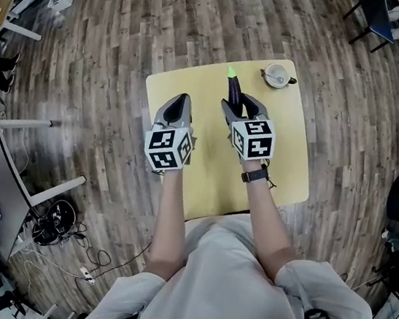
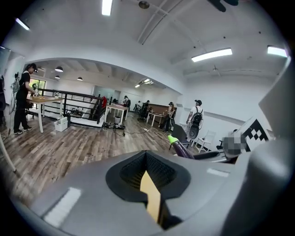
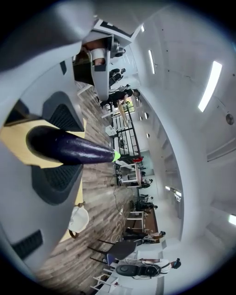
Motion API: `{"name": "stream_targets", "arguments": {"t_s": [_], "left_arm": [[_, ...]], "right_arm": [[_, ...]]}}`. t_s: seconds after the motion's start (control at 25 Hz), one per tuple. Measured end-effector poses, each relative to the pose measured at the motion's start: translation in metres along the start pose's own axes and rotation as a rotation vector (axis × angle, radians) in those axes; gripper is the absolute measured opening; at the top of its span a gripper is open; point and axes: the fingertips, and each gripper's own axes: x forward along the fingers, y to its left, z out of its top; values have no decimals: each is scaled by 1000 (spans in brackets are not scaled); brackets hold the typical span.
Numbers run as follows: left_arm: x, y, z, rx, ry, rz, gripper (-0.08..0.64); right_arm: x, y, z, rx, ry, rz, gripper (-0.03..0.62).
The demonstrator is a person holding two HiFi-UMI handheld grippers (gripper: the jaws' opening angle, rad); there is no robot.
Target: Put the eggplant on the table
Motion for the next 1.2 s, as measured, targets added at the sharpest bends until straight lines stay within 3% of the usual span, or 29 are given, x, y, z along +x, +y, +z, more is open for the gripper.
{"name": "stream_targets", "arguments": {"t_s": [0.68,1.2], "left_arm": [[30,11,-60,-60,144,-17,9],[42,8,-85,-84,194,-26,9]], "right_arm": [[59,-9,-103,80,238,14,224],[76,-18,-153,118,356,5,224]]}}
